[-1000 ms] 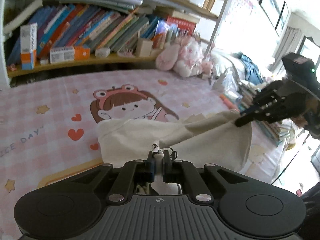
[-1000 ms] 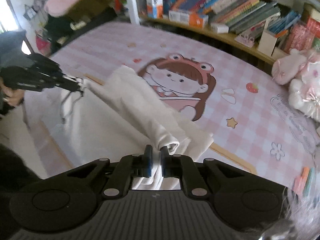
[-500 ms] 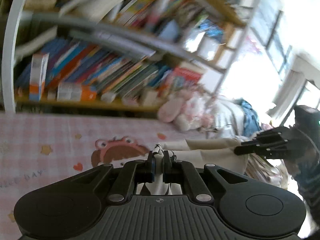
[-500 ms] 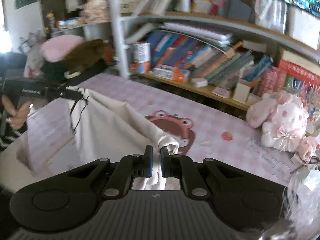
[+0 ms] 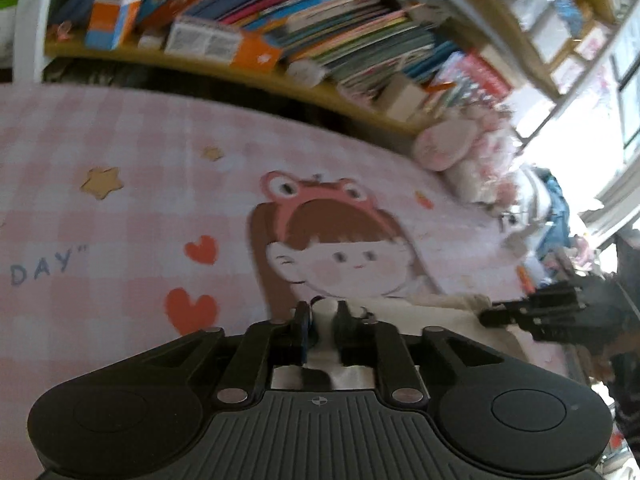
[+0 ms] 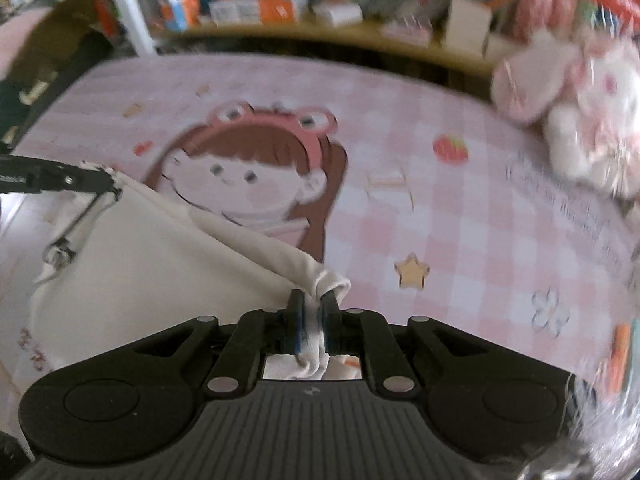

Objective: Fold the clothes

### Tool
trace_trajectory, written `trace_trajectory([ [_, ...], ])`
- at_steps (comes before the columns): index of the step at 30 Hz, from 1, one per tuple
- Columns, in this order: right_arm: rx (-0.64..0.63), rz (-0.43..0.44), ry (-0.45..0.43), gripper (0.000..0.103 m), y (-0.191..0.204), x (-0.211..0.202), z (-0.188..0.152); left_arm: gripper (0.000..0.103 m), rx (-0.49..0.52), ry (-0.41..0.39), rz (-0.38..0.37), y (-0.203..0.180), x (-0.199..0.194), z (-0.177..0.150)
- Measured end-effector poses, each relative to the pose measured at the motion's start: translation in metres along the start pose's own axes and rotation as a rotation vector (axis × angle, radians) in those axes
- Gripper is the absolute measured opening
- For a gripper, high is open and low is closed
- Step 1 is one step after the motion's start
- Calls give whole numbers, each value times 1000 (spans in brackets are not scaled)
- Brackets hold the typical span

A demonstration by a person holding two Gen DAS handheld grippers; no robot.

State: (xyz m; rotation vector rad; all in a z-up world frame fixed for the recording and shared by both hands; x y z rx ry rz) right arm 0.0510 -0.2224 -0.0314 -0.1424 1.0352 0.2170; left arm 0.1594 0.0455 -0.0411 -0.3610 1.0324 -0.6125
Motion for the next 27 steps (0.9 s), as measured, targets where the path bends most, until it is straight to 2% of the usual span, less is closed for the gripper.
trace_trajectory([
  [1,-1,-38,7,24,1,3,-2,28,-15,6,14,3,-1,2],
  [3,7,-121,-9,34,2,-1,-3,42,-40,-51,43,7,-17,5],
  [5,34,-146,-54,34,7,-18,-4,44,-53,-127,65,9,-38,5],
  [8,83,-144,-132,34,12,-45,-7,44,-79,-126,38,10,-41,-7],
  [12,238,-49,-201,33,24,-66,-16,44,-113,-124,1,12,-46,-23],
  [16,328,-67,-178,31,35,-58,-21,44,-147,-121,-35,13,-50,-38],
  [18,326,-95,-153,28,37,-52,-23,44,-162,-120,-52,14,-52,-46],
  [22,344,-97,-139,22,37,-45,-26,43,-151,-127,-43,10,-50,-50],
  [26,345,-93,-126,15,36,-40,-28,37,-162,-126,-54,7,-46,-51],
  [27,348,-91,-123,13,36,-39,-29,29,-164,-123,-57,6,-45,-51],
])
Point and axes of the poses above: each gripper's, at about its wrist camera, not at the fingertips, and x roughly the way its jaws point, y to its left, z to its top, the point moved 5 cm from there along x, roughly the way its jaws point, and after that the axes turned 10 degrees about -x, right-handed, at the moved point
